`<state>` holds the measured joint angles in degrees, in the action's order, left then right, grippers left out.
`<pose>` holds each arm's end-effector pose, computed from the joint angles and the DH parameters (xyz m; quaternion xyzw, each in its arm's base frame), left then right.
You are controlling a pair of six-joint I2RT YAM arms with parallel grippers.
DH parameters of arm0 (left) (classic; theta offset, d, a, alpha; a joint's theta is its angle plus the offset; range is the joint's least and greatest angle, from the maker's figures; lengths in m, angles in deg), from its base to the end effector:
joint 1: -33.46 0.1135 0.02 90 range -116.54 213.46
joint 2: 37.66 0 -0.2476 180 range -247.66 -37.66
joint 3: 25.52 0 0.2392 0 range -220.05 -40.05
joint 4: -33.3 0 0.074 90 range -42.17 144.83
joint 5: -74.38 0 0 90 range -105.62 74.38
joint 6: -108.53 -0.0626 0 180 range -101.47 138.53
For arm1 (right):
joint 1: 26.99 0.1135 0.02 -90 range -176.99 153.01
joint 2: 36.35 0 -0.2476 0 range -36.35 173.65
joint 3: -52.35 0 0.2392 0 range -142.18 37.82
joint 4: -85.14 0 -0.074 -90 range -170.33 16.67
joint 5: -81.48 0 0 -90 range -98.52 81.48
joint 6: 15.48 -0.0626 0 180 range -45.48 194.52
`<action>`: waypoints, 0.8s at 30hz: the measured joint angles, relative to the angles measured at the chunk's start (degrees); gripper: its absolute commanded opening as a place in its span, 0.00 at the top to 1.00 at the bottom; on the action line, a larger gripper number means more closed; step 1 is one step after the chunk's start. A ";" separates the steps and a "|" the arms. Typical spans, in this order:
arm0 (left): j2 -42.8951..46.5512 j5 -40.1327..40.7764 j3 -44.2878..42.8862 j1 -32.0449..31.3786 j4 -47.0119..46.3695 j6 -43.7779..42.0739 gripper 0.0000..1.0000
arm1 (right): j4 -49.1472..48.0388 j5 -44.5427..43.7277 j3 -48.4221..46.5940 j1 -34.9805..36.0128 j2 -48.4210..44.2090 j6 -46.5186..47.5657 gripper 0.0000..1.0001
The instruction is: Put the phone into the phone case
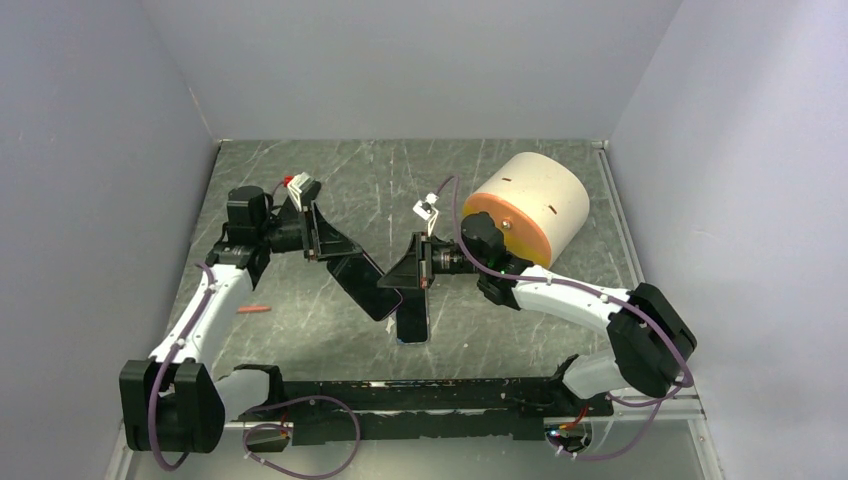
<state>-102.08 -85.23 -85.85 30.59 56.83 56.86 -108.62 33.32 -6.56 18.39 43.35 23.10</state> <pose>0.2333 -0.0704 0.2754 0.0676 0.7591 -0.6067 0.2262 0.1944 0.2564 0.2574 -0.1993 0.7112 0.6403 0.2108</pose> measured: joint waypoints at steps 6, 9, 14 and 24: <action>0.07 -0.96 0.81 -0.07 -2.21 1.46 0.78 | -1.49 0.66 0.11 -0.07 0.00 -1.29 1.00; 0.07 -1.90 0.52 -0.02 -1.64 0.98 0.88 | -1.33 0.92 0.35 -0.13 0.00 -1.84 1.00; 0.07 -2.58 -0.17 -0.11 0.17 0.04 0.81 | -1.88 1.53 0.85 -0.15 0.28 -1.95 1.00; -0.35 3.96 -0.63 -0.11 3.50 0.20 0.22 | -5.66 -0.94 0.96 -0.76 2.01 -5.42 1.00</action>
<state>-102.43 -81.27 -86.49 30.48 60.32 57.06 -114.29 32.38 -5.59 17.63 45.36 17.68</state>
